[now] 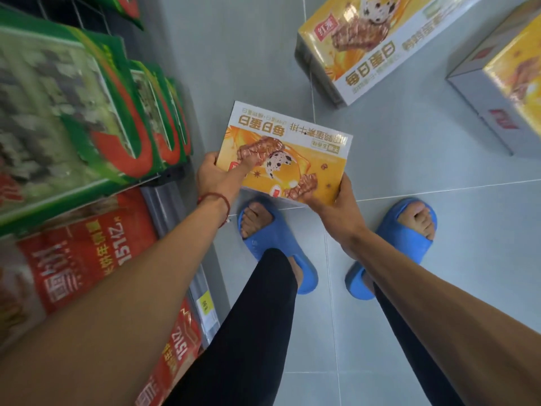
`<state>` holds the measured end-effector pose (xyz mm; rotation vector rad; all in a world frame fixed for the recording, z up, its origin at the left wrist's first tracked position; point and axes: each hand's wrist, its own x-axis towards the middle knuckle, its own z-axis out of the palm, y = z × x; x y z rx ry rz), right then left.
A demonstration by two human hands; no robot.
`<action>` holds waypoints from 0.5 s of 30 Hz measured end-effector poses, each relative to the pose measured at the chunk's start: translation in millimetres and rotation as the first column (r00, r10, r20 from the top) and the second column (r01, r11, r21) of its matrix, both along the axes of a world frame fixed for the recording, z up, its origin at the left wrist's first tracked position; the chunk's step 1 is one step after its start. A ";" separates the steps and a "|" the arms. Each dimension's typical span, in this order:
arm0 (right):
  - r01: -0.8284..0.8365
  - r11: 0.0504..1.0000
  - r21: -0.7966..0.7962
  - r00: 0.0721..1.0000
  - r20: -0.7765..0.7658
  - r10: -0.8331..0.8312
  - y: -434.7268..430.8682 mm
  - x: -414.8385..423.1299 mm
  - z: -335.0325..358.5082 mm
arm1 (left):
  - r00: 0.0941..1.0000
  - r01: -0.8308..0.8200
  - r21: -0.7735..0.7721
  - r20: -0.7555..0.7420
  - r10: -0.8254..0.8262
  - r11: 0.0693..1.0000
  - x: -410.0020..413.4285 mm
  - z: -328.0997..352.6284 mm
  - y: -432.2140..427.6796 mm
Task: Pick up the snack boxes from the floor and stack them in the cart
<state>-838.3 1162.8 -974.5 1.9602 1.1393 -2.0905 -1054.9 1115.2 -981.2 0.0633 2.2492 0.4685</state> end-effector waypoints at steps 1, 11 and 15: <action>0.007 1.000 -0.005 1.000 -0.001 -0.007 4.2 1.3 7.8 | 1.000 -0.019 -0.003 0.005 0.020 1.000 1.8 9.8 3.2; 0.145 0.989 -0.011 0.980 0.138 -0.142 40.3 20.2 36.9 | 0.982 -0.152 -0.063 0.104 0.158 0.986 35.3 45.8 3.5; 0.119 0.993 0.008 0.973 0.200 -0.118 45.8 24.6 15.2 | 0.981 -0.153 -0.084 0.109 0.162 0.985 44.6 22.3 11.3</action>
